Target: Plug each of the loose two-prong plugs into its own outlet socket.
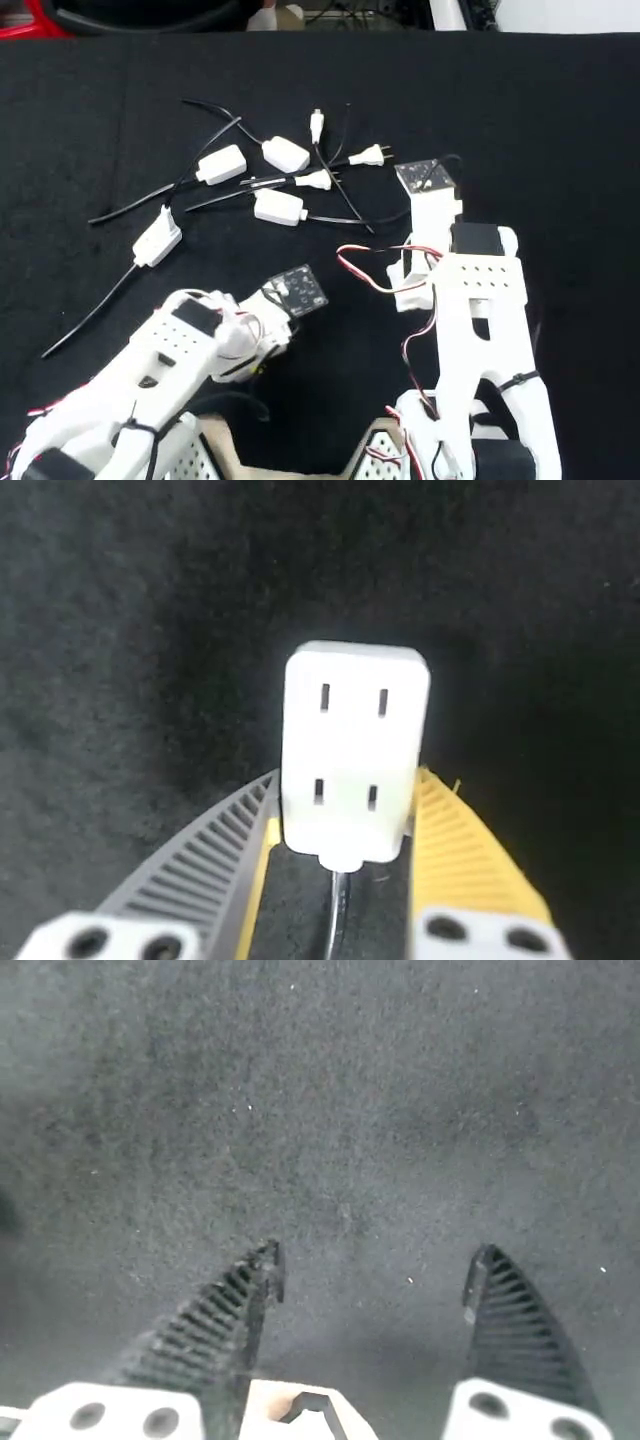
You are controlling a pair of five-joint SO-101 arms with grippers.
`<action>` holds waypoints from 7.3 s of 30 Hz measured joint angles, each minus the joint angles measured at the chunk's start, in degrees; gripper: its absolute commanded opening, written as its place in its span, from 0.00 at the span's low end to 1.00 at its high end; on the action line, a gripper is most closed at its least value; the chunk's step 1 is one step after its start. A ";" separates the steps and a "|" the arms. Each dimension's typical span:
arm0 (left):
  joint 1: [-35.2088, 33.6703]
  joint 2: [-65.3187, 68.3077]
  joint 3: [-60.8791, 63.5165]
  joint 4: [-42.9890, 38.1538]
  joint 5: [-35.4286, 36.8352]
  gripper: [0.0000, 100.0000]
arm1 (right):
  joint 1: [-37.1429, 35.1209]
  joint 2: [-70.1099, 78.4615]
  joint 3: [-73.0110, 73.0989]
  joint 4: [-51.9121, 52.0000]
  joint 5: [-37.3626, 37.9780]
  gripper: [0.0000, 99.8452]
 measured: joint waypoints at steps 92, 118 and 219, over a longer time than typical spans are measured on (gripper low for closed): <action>-31.65 -66.46 24.97 20.75 -2.02 0.30 | -5.54 111.21 -138.29 18.20 60.92 0.01; -31.65 -66.46 25.05 20.75 -4.40 0.30 | -13.27 48.62 -80.35 19.25 32.35 0.01; -31.65 -66.46 25.05 20.75 -4.40 0.30 | -17.41 21.27 5.36 -28.66 45.19 0.19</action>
